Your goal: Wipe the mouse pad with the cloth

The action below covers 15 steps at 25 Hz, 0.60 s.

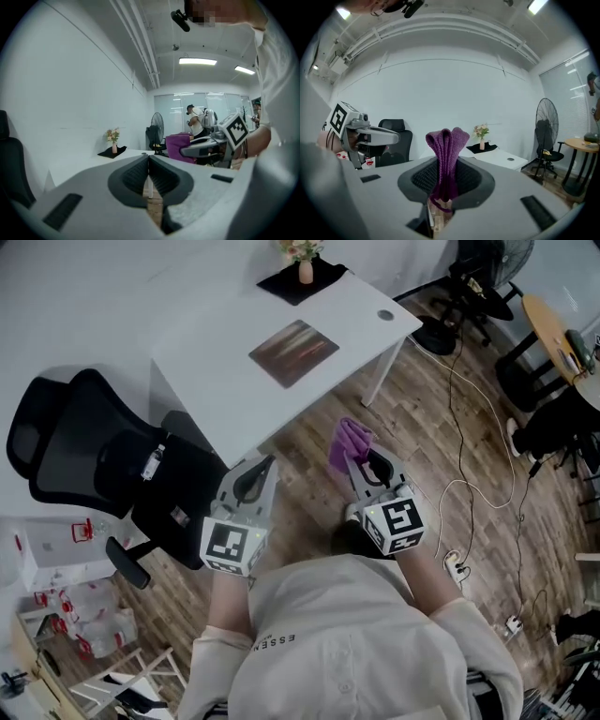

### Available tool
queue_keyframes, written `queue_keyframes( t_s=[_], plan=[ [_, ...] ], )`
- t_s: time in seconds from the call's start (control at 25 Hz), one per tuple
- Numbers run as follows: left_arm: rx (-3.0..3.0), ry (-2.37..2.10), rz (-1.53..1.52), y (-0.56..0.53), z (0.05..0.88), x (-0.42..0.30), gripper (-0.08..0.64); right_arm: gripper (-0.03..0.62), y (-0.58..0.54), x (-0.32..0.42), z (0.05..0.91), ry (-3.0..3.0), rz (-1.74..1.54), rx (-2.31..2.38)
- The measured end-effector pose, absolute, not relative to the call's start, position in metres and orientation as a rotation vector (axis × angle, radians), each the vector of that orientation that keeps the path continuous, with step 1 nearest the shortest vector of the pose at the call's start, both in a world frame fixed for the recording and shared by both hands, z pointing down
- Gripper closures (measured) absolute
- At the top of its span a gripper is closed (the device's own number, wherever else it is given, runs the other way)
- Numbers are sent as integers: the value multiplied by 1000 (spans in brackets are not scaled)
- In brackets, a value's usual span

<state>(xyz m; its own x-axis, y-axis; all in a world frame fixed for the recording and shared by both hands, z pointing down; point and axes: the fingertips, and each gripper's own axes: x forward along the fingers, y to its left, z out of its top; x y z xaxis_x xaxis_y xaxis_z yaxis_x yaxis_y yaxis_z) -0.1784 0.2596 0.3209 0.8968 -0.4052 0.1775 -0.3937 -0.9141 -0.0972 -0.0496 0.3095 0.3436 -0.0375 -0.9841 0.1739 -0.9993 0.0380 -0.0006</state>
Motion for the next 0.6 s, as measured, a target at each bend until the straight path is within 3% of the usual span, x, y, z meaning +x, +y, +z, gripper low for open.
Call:
queue_keyframes(
  t_s=[0.28, 0.6],
  plan=[
    [-2966, 813, -315, 225, 318, -88, 557, 500, 260, 52, 341, -2249, 185, 1910],
    [-2955, 1004, -378, 190, 329, -48, 557, 500, 202, 107, 354, -2315, 252, 1779]
  ],
)
